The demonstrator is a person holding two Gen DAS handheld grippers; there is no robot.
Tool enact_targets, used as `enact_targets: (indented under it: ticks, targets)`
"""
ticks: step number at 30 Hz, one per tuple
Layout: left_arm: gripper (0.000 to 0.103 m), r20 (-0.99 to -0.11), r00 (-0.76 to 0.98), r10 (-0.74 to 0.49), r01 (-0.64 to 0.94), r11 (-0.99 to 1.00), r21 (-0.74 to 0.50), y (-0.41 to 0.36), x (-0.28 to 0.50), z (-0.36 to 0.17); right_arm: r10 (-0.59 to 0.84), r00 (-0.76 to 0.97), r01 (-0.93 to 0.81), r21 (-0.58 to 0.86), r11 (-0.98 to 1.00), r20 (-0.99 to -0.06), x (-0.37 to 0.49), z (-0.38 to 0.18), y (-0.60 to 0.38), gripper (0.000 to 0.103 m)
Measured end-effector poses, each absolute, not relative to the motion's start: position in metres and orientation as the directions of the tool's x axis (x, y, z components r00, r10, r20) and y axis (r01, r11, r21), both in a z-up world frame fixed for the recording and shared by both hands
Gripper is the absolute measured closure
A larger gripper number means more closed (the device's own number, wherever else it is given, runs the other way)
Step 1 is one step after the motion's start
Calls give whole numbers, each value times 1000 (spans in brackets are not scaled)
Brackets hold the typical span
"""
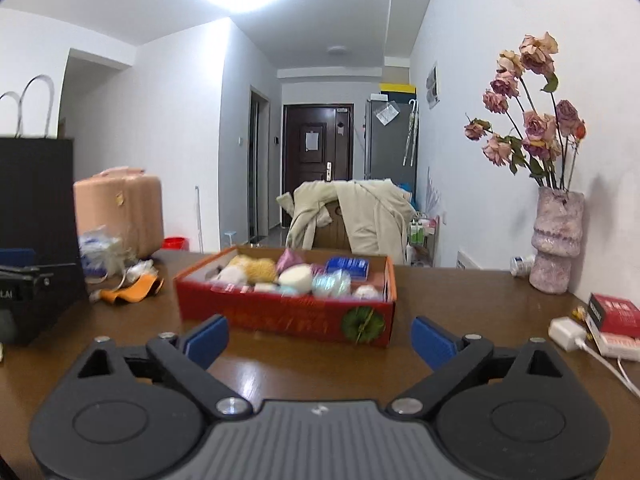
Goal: Organize soft objects
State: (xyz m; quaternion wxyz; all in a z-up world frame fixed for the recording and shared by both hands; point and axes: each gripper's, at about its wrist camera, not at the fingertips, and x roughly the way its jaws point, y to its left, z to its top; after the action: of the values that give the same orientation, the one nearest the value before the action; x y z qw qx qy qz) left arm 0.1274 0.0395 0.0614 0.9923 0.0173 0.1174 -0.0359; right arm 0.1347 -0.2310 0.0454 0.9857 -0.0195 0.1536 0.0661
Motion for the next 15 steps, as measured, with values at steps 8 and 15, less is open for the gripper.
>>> enact_targets:
  ticks: [8, 15]
  targets:
    - [0, -228, 973, -35, 49, 997, 55, 34, 36, 29, 97, 932, -87, 44, 995, -349, 40, 3, -202, 5]
    - [0, -280, 960, -25, 45, 997, 66, 37, 14, 13, 111, 935, -92, 72, 993, -337, 21, -3, -195, 5]
